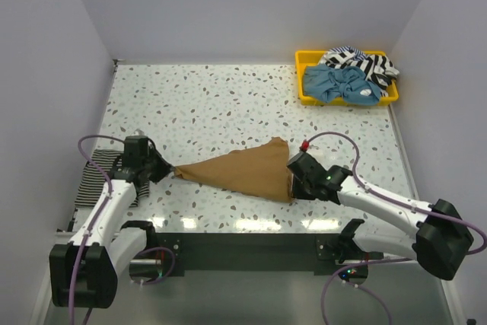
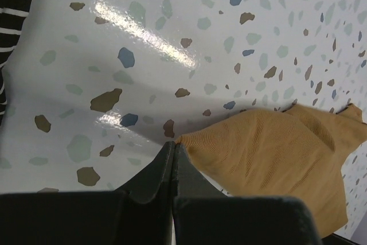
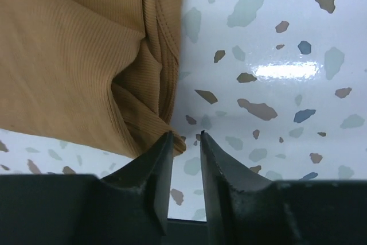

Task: Fold and stack the tank tops
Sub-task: Flatten the tank top out

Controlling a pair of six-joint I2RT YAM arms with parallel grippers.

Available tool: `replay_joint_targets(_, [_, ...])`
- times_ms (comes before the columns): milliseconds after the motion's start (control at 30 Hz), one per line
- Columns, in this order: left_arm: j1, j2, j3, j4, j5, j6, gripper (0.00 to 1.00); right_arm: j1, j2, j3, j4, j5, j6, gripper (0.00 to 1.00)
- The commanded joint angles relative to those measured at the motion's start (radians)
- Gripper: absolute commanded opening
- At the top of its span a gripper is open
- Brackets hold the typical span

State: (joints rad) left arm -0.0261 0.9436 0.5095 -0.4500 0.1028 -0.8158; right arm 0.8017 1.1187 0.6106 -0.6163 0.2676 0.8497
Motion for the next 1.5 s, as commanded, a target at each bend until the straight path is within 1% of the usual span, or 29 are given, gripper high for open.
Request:
replay_joint_targets(0, [0.009,-0.039,-0.009,0.068,0.026,0.043,0.00,0.017,-0.056,-0.006,0.037,0.025,0.078,0.33])
replay_joint_targets(33, [0.009,-0.040,-0.011,0.068,0.026,0.044,0.00,0.019,-0.063,-0.006,0.030,0.048,0.083,0.37])
replay_joint_targets(100, [0.009,-0.037,-0.009,0.065,0.029,0.047,0.00,0.030,-0.095,-0.009,0.009,0.064,0.103,0.39])
replay_joint_targets(133, [0.009,-0.037,-0.008,0.066,0.032,0.047,0.00,0.033,-0.105,-0.014,0.012,0.064,0.104,0.38])
replay_joint_targets(200, [0.009,-0.031,-0.008,0.071,0.034,0.049,0.00,0.031,-0.115,-0.029,0.032,0.053,0.101,0.33])
replay_joint_targets(267, [0.009,-0.025,-0.006,0.076,0.034,0.049,0.00,0.036,-0.108,-0.043,0.067,0.039,0.089,0.31])
replay_joint_targets(533, [0.009,-0.016,0.003,0.079,0.032,0.053,0.00,0.051,-0.054,-0.074,0.158,0.036,0.034,0.39])
replay_joint_targets(700, [0.009,-0.011,0.009,0.076,0.025,0.053,0.00,0.053,-0.034,-0.098,0.220,0.016,0.031,0.37])
replay_joint_targets(733, [0.009,-0.011,0.009,0.074,0.026,0.052,0.00,0.053,-0.033,-0.101,0.222,0.003,0.032,0.35])
replay_joint_targets(867, [0.009,-0.011,0.015,0.076,0.023,0.052,0.00,0.059,-0.077,-0.142,0.242,-0.008,0.061,0.35])
replay_joint_targets(967, [0.009,-0.005,0.018,0.076,0.023,0.052,0.00,0.059,-0.114,-0.173,0.250,-0.011,0.086,0.28])
replay_joint_targets(1033, [0.009,-0.003,0.020,0.074,0.023,0.053,0.00,0.059,-0.128,-0.179,0.250,-0.018,0.094,0.25])
replay_joint_targets(1067, [0.009,-0.003,0.023,0.071,0.023,0.052,0.00,0.059,-0.134,-0.186,0.250,-0.022,0.104,0.18])
replay_joint_targets(1167, [0.009,-0.006,0.032,0.068,0.021,0.053,0.00,0.057,-0.172,-0.198,0.233,-0.031,0.115,0.11])
replay_joint_targets(1233, [0.009,-0.003,0.037,0.065,0.020,0.056,0.00,0.059,-0.209,-0.198,0.207,-0.021,0.115,0.13])
replay_joint_targets(1267, [0.009,-0.003,0.038,0.063,0.020,0.056,0.00,0.059,-0.221,-0.198,0.184,-0.015,0.109,0.20])
replay_joint_targets(1300, [0.009,-0.005,0.038,0.063,0.015,0.060,0.00,0.059,-0.232,-0.201,0.175,-0.002,0.106,0.22])
replay_joint_targets(1400, [0.009,-0.002,0.043,0.054,0.000,0.063,0.00,0.059,-0.264,-0.227,0.184,-0.004,0.098,0.24])
replay_joint_targets(1467, [0.009,0.009,0.053,0.050,-0.021,0.063,0.00,0.062,-0.272,-0.248,0.219,-0.014,0.095,0.26])
